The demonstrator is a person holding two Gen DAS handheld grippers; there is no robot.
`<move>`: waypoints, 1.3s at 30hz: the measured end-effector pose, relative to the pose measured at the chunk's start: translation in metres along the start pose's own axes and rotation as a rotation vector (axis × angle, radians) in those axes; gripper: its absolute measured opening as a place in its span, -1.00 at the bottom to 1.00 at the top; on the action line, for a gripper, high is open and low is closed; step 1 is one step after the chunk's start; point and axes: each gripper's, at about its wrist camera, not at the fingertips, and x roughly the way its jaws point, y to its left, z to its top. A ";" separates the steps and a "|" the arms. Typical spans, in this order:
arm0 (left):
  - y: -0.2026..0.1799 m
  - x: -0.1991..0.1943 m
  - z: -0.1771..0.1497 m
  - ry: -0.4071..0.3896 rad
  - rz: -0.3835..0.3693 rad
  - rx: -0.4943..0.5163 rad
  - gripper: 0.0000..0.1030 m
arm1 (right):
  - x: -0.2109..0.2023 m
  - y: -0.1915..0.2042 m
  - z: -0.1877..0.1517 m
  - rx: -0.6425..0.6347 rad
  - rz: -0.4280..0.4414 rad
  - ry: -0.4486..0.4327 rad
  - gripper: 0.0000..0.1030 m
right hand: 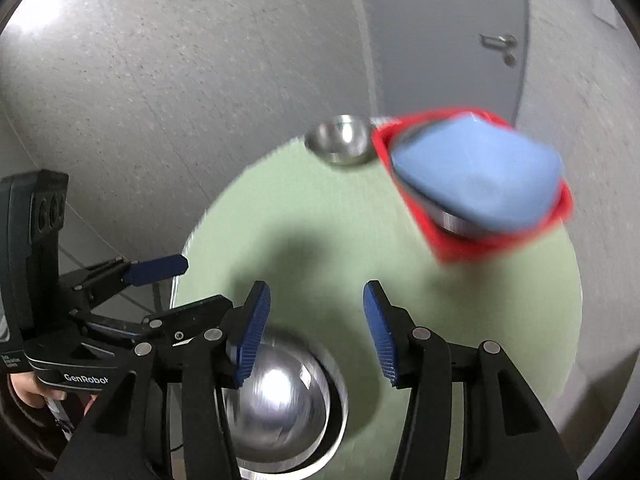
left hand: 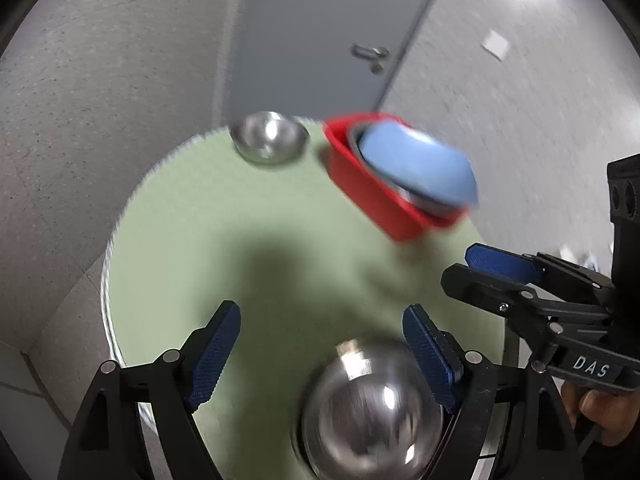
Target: Organize plates and bowls
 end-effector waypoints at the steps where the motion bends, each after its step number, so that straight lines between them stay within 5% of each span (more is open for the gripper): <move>1: 0.003 0.002 0.011 -0.013 0.010 -0.009 0.56 | 0.004 0.000 0.014 -0.009 0.007 -0.004 -0.01; 6: 0.029 0.026 0.073 -0.050 0.082 -0.097 0.66 | 0.040 -0.007 0.097 -0.062 0.037 0.008 0.09; 11: 0.067 0.076 0.125 -0.018 0.061 -0.220 0.67 | 0.098 -0.035 0.167 -0.110 0.033 0.061 0.15; 17: 0.102 0.158 0.160 0.076 0.103 -0.327 0.64 | 0.201 -0.073 0.219 -0.118 0.028 0.241 0.19; 21: 0.118 0.202 0.173 0.136 0.128 -0.372 0.56 | 0.246 -0.083 0.222 -0.138 0.017 0.334 0.18; 25: 0.124 0.234 0.180 0.180 0.159 -0.383 0.12 | 0.278 -0.082 0.218 -0.161 0.011 0.417 0.12; 27: 0.121 0.241 0.185 0.168 0.175 -0.365 0.02 | 0.283 -0.079 0.215 -0.178 0.018 0.433 -0.22; 28: 0.117 0.247 0.188 0.166 0.168 -0.355 -0.32 | 0.285 -0.079 0.215 -0.180 0.027 0.441 -0.29; 30: 0.112 0.258 0.191 0.175 0.131 -0.352 -0.63 | 0.288 -0.079 0.211 -0.187 0.043 0.451 -0.64; 39: 0.094 0.223 0.187 0.112 0.130 -0.299 -0.64 | 0.246 -0.083 0.209 -0.153 0.112 0.360 -0.75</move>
